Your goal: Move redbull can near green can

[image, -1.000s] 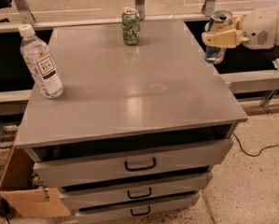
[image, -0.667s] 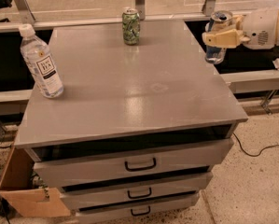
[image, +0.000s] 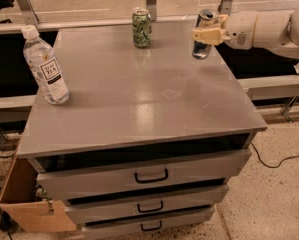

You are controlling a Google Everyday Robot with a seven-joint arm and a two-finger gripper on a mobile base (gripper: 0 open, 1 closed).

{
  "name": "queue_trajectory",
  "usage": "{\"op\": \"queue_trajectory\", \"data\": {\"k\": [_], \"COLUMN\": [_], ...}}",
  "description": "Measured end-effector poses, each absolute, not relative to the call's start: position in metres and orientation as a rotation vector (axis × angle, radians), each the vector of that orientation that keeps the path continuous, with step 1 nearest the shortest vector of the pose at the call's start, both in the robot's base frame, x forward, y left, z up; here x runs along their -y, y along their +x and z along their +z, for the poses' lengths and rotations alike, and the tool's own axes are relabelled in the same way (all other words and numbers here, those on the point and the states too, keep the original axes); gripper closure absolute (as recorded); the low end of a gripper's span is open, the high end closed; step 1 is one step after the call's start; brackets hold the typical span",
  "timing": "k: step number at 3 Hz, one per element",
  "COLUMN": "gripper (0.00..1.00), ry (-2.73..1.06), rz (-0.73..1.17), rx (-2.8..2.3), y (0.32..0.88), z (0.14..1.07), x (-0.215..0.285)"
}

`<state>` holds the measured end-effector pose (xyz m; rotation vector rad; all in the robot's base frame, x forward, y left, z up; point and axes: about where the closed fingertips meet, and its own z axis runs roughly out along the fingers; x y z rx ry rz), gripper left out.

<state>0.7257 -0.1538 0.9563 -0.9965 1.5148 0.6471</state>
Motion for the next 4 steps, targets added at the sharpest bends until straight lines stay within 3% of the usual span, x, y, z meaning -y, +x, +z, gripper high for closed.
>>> {"op": "queue_trajectory", "data": {"k": [2, 4], "gripper": [1.0, 1.0], "ry": [-0.937, -0.891], "rz": [0.702, 0.738], "rx": [-1.45, -1.48], "y": [0.804, 0.841], "z": [0.954, 0.937], "x": [0.087, 0.044]}}
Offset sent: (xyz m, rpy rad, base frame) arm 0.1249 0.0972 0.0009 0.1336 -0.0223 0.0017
